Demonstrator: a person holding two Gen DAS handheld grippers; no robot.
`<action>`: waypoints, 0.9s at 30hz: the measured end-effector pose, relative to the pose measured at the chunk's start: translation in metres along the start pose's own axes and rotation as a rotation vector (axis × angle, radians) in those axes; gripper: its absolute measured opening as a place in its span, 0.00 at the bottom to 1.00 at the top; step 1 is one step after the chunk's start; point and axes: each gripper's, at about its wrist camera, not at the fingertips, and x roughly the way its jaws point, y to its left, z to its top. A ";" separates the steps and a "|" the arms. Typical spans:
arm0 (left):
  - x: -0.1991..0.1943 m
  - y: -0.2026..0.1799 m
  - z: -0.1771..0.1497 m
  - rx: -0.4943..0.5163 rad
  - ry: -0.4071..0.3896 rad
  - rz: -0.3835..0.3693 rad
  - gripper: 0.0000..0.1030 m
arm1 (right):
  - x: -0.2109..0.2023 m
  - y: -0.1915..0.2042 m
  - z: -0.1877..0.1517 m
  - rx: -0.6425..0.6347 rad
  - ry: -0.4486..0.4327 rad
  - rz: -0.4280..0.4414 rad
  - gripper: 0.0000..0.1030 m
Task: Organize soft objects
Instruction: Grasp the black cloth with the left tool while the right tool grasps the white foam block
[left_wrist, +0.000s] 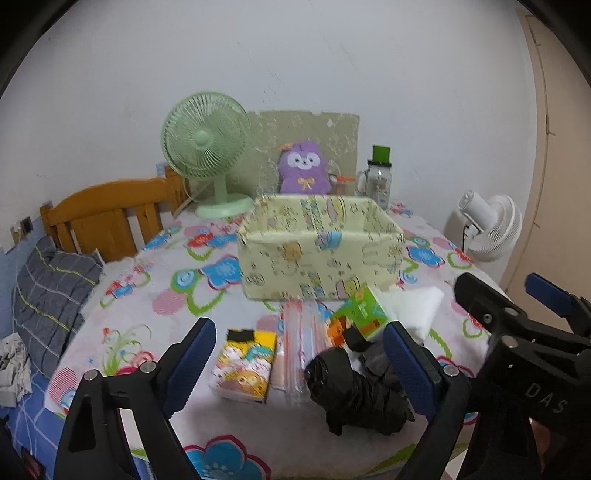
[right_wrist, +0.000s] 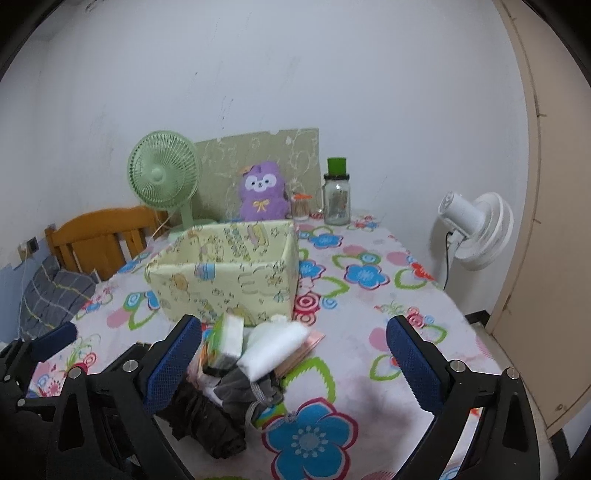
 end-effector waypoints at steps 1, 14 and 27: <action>0.003 0.000 -0.003 -0.002 0.012 -0.010 0.88 | 0.002 0.000 -0.002 -0.002 0.004 0.001 0.97; 0.037 -0.007 -0.023 -0.010 0.115 -0.031 0.70 | 0.033 0.002 -0.024 -0.013 0.093 0.006 0.95; 0.050 -0.004 -0.023 -0.032 0.141 -0.022 0.27 | 0.050 0.009 -0.024 -0.017 0.126 0.017 0.93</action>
